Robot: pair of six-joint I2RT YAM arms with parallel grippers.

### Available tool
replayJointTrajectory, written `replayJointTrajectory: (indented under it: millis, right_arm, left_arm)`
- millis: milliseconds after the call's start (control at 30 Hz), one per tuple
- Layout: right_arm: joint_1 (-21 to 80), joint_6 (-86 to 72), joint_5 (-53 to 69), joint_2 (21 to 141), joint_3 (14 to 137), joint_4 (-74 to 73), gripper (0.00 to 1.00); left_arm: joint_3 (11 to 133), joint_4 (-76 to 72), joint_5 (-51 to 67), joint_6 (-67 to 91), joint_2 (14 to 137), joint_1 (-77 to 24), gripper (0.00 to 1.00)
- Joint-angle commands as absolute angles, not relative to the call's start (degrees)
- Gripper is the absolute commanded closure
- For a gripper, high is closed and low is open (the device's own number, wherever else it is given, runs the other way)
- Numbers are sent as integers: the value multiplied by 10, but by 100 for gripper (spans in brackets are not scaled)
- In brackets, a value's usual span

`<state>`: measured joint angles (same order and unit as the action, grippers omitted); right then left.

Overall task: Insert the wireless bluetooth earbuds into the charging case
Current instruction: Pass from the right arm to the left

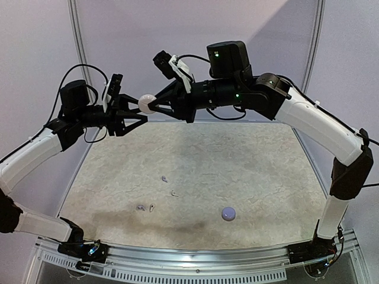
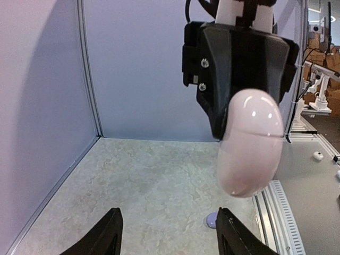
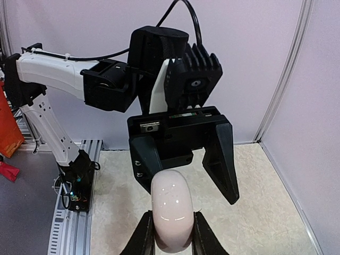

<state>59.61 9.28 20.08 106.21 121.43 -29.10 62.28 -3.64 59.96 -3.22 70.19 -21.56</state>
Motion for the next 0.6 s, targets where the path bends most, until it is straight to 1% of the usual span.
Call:
replayJointTrajectory:
  millis: [0, 167, 233, 267, 333, 367, 400, 500, 567]
  right_arm:
    - [602, 100, 199, 1075, 1226, -290, 100]
    - [605, 109, 178, 1086, 1241, -304, 100]
    - [605, 111, 174, 1086, 1241, -306, 100]
    - [605, 112, 174, 1086, 1241, -307, 100]
    - [605, 113, 176, 1084, 1242, -306, 100]
    - [605, 112, 177, 1084, 1242, -305, 100]
    - [605, 110, 178, 1083, 1242, -304, 100]
    - [605, 109, 172, 1084, 1242, -303, 100]
    - [605, 109, 164, 1087, 1242, -306, 100]
  left_arm:
    - [631, -87, 617, -3, 705, -228, 36]
    - [656, -67, 658, 7, 717, -231, 30]
    - [660, -49, 674, 1, 720, -232, 30]
    - [662, -47, 679, 1, 721, -233, 32]
    - [662, -49, 677, 1, 722, -234, 46]
    - [662, -50, 676, 1, 722, -234, 51]
    - [662, -51, 675, 1, 722, -234, 53]
    - [661, -66, 677, 2, 722, -237, 56]
    - [660, -79, 680, 4, 723, -239, 60]
